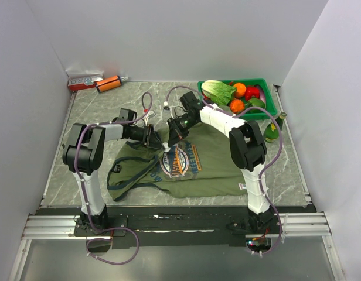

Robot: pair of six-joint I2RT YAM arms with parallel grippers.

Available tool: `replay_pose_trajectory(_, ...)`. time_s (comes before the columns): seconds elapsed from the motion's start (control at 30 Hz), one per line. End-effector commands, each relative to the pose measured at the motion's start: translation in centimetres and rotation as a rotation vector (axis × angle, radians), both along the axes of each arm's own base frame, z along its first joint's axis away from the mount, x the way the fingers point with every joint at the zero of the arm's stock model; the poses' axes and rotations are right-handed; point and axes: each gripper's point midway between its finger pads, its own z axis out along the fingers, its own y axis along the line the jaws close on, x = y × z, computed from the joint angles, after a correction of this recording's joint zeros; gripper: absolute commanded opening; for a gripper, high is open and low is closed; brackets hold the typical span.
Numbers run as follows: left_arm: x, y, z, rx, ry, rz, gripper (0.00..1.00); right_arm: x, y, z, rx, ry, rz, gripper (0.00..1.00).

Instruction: Remove the brooch from the garment

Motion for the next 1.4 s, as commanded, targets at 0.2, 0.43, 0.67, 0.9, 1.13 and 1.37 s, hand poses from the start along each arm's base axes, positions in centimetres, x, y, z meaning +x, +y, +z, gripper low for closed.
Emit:
replay_pose_trajectory(0.2,1.2,-0.6,1.1,-0.037,-0.034,-0.007,0.27,1.0,0.8,1.0,0.037,-0.022,-0.01,0.0)
replay_pose_trajectory(0.43,1.4,-1.0,1.1,-0.036,-0.026,-0.021,0.29,1.0,0.9,1.0,0.038,-0.015,-0.015,0.0)
replay_pose_trajectory(0.67,1.9,-1.0,0.6,-0.008,-0.019,0.013,0.22,0.8,1.0,1.0,0.044,0.012,-0.023,0.0)
replay_pose_trajectory(0.9,1.8,-1.1,1.1,-0.025,-0.041,0.017,0.23,0.0,1.3,0.3,0.04,0.071,-0.044,0.0)
replay_pose_trajectory(1.13,1.2,-1.7,1.4,-0.042,-0.056,-0.026,0.24,0.3,1.6,0.2,0.042,0.09,-0.061,0.0)
replay_pose_trajectory(1.37,1.1,-2.0,1.4,-0.038,-0.055,-0.037,0.2,0.4,1.7,0.3,0.043,0.093,-0.066,0.0)
